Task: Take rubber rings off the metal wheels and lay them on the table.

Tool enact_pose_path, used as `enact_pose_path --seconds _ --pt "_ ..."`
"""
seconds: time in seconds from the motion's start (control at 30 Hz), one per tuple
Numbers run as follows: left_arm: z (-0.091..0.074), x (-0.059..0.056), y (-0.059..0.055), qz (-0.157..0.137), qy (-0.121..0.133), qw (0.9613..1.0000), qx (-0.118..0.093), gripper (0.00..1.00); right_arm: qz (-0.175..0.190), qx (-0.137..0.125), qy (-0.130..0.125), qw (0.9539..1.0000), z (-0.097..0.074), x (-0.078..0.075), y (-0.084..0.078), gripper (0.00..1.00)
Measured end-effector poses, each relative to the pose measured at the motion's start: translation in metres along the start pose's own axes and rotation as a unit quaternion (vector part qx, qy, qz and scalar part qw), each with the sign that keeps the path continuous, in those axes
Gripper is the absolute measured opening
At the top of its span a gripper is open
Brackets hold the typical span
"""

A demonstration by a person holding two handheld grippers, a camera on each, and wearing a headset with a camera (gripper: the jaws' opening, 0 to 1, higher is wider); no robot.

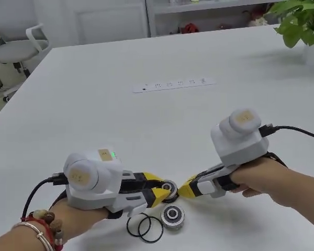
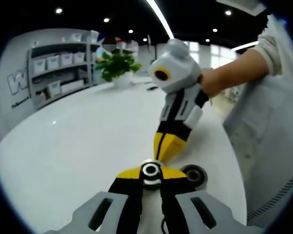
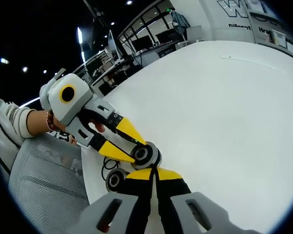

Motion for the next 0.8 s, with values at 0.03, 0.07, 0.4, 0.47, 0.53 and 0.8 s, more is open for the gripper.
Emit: enact_pose_path --seconds 0.03,0.07,0.4,0.47,0.53,0.8 --pt "-0.0001 0.0003 -0.0003 0.0 0.0 1.0 0.0 0.14 0.019 0.0 0.0 0.9998 0.0 -0.0005 0.0001 0.0" --pt "-0.0001 0.0004 -0.0004 0.001 0.0 1.0 0.0 0.14 0.023 -0.001 0.0 0.9997 -0.0001 -0.0005 0.0002 0.0" --pt "-0.0015 0.0024 -0.0029 0.008 -0.003 1.0 0.004 0.14 0.077 -0.013 0.008 0.9969 -0.0022 -0.0001 0.0 0.0" --pt "-0.0018 0.0018 -0.0029 0.01 -0.004 0.9999 0.004 0.14 0.095 -0.021 0.013 0.9952 -0.0028 -0.0005 0.0014 0.0" --pt "-0.0018 0.0016 -0.0028 0.011 -0.005 0.9999 0.004 0.14 0.111 -0.028 0.018 0.9932 -0.0039 -0.0005 0.0019 0.0" --pt "-0.0023 0.0009 -0.0025 0.015 -0.006 0.9999 0.003 0.14 0.162 -0.052 0.037 0.9847 -0.0056 -0.0007 0.005 0.0"
Point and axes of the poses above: the centre of the closed fingertips' face, and the gripper's own axes: z roughly forward along the fingers, x roughly to its left, y roughly out of its top, the point moved 2 cm from there along -z, roughly backward along the fingers, and after that the axes turned 9 degrees about -z, right-handed, at the moved point
